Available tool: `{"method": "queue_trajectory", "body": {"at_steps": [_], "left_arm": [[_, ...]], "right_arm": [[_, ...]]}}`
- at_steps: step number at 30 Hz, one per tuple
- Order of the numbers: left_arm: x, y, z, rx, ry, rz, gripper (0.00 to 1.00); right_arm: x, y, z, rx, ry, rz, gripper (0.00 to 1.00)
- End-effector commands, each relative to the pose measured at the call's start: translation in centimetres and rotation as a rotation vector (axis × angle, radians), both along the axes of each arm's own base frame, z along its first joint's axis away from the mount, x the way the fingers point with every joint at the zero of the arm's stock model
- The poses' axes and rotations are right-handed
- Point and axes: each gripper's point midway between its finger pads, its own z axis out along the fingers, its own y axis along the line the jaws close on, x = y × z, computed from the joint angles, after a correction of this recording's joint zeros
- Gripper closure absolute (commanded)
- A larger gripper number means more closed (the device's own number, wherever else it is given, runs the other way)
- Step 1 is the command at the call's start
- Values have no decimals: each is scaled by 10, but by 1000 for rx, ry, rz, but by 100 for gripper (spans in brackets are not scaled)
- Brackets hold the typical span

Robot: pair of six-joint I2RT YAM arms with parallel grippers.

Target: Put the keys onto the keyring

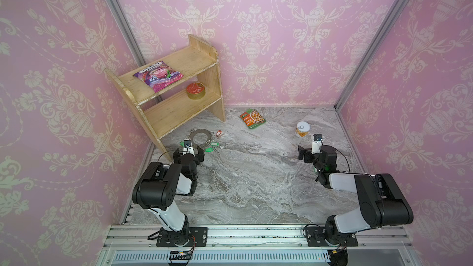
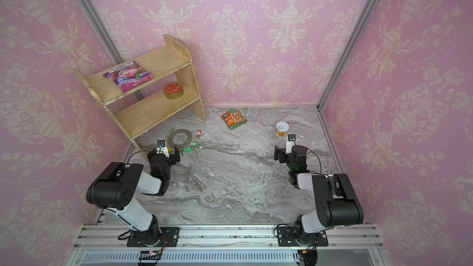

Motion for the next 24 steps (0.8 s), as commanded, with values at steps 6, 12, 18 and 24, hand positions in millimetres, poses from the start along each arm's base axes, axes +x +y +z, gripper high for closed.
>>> {"method": "queue_trajectory", "body": {"at_steps": [6,12,18,24], "left_arm": [[2,-33,34,67,85,-106,1],[18,-80,46,-21,231,-275,1],[47,-109,34,-99,420,-348,2],[71,-117,6,-106,613,-338,4]], "right_arm": [[-12,-3,42,5,137,-107,0],[-29,8,50,68,179,-94,0],[-40,13,61,108,179,-89,0],[-43,17,67,121,175,-76,0]]}}
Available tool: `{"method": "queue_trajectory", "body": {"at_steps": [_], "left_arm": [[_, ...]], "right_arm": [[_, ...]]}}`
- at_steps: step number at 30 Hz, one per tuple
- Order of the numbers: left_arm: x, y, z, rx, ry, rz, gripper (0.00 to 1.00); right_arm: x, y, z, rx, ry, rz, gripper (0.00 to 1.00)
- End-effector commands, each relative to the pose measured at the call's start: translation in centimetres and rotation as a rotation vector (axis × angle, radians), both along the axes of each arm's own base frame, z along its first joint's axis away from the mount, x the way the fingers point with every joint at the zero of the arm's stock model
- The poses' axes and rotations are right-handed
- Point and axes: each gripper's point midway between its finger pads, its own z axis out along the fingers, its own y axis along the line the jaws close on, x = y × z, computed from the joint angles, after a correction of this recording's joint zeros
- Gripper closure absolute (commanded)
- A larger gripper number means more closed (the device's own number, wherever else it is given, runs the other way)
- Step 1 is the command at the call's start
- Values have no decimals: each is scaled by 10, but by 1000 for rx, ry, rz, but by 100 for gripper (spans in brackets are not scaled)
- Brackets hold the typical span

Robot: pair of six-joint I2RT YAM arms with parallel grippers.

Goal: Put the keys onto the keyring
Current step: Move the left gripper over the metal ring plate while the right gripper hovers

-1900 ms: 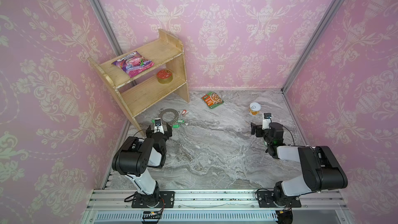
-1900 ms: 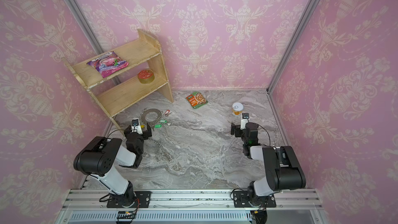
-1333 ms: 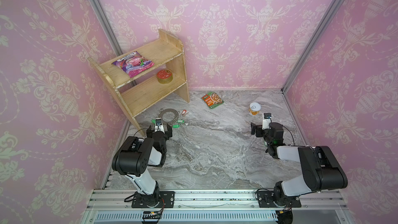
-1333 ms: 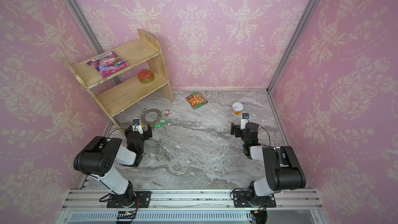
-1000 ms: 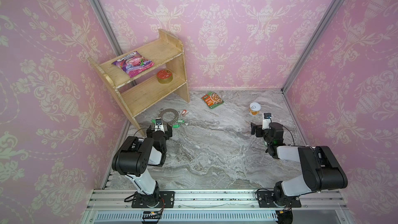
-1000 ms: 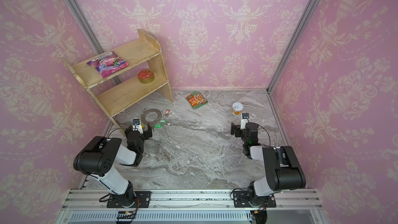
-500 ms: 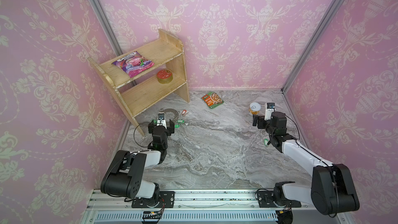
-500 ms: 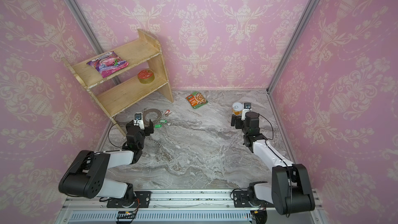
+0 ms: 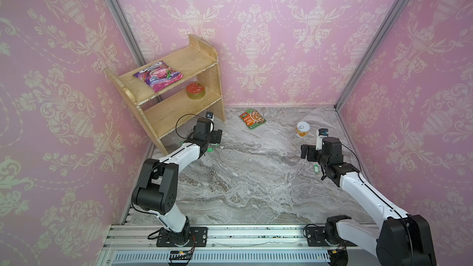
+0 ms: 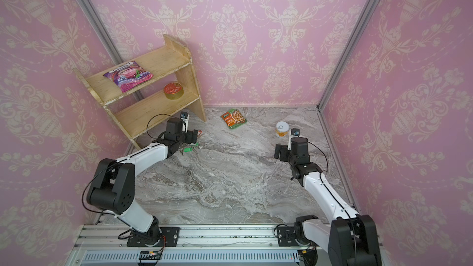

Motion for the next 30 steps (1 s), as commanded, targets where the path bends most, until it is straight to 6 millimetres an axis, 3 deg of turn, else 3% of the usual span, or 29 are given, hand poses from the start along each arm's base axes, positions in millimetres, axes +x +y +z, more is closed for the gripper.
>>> {"method": "queue_trajectory", "body": {"at_steps": [1,7,14,30], "left_arm": [[-13,-5,-32,6,200,-9,4],[2,-9,-56,7,288,-4,5],[16,6,-77,-21,370,57,4],[12,9,-111,-111,573,87,6]], "right_arm": [[-1,6,12,36,-5,7,0],[-3,7,13,44,-12,10,0],[-5,8,14,44,-14,19,0],[-5,8,24,39,-34,22,0]]}}
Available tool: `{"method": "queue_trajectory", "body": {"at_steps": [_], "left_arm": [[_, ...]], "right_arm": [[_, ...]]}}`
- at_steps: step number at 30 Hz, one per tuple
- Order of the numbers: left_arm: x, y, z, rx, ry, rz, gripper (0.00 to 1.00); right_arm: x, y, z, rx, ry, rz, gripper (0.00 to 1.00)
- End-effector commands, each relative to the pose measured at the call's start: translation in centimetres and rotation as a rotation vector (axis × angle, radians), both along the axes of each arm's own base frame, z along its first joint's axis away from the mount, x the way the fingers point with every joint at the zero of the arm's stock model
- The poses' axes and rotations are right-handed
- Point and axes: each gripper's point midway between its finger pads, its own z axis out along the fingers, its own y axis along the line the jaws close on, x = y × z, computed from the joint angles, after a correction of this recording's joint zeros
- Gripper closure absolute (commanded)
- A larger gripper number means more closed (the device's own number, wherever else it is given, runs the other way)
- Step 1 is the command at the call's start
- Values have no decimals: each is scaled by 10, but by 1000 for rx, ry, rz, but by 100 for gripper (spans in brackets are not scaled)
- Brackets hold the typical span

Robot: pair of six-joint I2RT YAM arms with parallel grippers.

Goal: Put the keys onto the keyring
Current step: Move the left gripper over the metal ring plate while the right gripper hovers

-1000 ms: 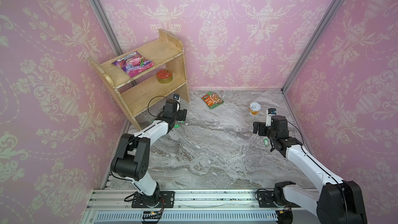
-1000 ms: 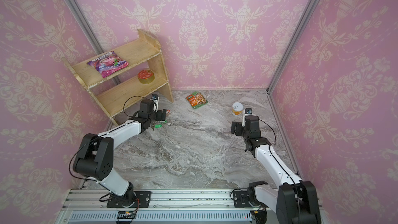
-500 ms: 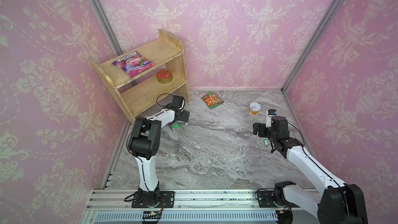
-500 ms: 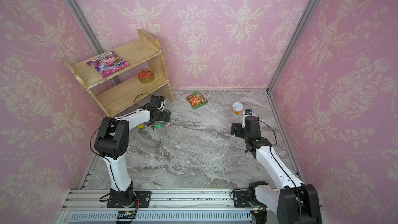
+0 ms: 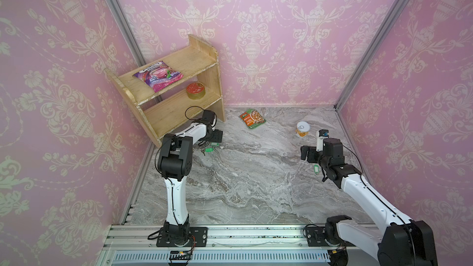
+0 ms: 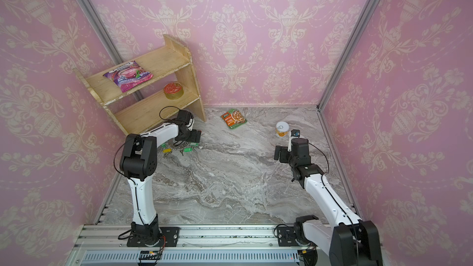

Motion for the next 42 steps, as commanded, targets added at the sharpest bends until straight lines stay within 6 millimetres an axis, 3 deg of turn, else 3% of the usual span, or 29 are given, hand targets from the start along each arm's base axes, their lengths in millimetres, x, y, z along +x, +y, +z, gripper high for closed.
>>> {"method": "queue_trajectory", "body": {"at_steps": [1,10,22,26,35,39,42], "left_arm": [[-16,-4,-14,-59,112,19,6],[-56,-26,-31,-160,253,8,13],[-140,-70,-26,-210,392,-81,15],[-175,-97,-22,-215,444,-135,15],[-278,-176,-30,-195,607,-349,16],[-310,-207,-30,-196,634,-431,16],[-319,-236,-22,-248,619,-471,16]], "right_arm": [[3,3,21,14,-42,5,0],[-2,4,26,20,-45,8,0],[-15,12,30,88,-31,25,0],[-23,16,30,116,-21,35,0],[-43,21,30,161,-8,45,0],[-49,23,28,174,3,49,0],[-51,25,26,188,12,55,0]]}}
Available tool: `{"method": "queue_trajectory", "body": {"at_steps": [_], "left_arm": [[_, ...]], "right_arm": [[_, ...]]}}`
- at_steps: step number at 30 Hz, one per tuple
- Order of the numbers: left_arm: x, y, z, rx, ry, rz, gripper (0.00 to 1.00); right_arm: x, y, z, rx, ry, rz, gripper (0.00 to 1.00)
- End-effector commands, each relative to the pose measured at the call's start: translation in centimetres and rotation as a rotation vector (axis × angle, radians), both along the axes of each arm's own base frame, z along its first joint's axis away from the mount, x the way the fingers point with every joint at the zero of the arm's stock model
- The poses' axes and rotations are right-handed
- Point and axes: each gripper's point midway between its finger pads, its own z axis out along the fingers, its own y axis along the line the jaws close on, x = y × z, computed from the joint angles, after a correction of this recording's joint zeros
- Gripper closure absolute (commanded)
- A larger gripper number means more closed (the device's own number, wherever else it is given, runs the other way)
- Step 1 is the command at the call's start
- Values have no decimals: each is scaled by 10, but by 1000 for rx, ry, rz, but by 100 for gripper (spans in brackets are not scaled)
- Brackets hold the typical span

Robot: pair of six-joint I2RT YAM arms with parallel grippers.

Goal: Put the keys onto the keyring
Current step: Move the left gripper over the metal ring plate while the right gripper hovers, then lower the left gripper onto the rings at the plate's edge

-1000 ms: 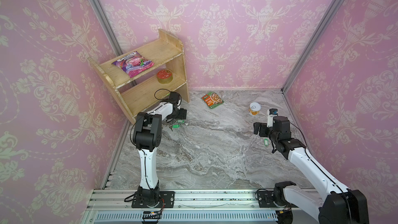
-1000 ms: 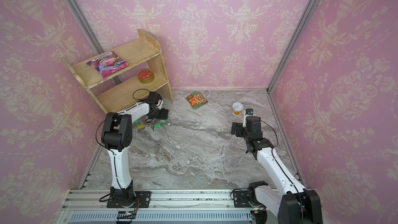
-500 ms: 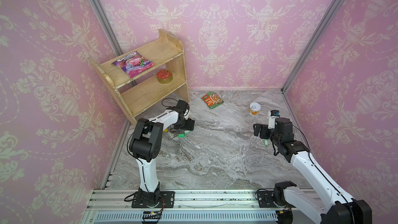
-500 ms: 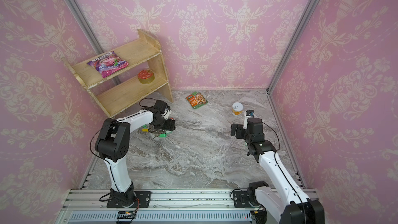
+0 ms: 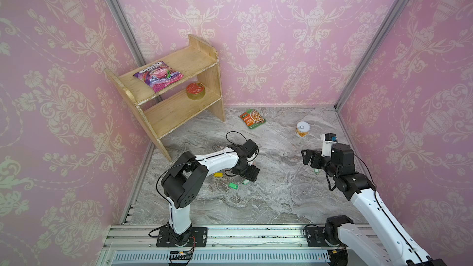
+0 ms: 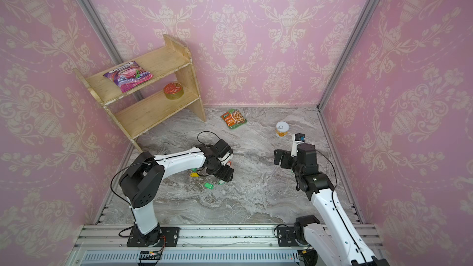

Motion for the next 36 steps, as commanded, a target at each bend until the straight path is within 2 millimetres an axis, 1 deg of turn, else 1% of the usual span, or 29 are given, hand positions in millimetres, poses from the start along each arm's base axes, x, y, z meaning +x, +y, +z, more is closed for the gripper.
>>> {"method": "queue_trajectory", "body": {"at_steps": [1,3,5,8,10,13,15,17,19,20,21,23,25,27,29,33,36], "left_arm": [[-74,-23,-21,-36,297,-26,16],[-69,-38,-10,-74,269,-33,16],[-59,-50,4,-115,227,-34,15],[-44,-57,29,-155,137,-42,13],[-34,-54,43,-157,79,-37,13],[-18,-40,62,-142,-19,22,12],[-6,-23,71,-114,-90,98,10],[5,0,79,-79,-159,192,7],[12,23,85,-31,-232,274,3],[13,34,86,-2,-270,306,1],[14,45,85,25,-295,333,1],[13,67,79,103,-336,377,1],[11,83,70,170,-356,388,1],[10,91,62,206,-367,389,1],[11,90,55,195,-375,388,1],[17,71,48,91,-386,363,1],[19,59,42,62,-360,347,1]], "right_arm": [[-8,6,-10,36,40,11,0],[-8,8,-11,45,46,15,0],[-7,9,-11,52,50,16,0],[-5,12,-9,61,56,30,0],[-4,14,-8,62,58,39,0],[-1,17,-7,62,64,53,0],[0,19,-6,63,65,61,0],[2,22,-6,63,67,68,0],[4,25,-7,63,71,77,0],[4,26,-6,64,69,81,0],[5,27,-6,63,68,84,0],[6,30,-7,62,68,90,0],[8,32,-7,61,67,93,0],[8,35,-7,60,66,100,0],[9,38,-6,59,64,109,0],[10,44,-7,55,74,124,0],[9,46,-6,52,74,127,0]]}}
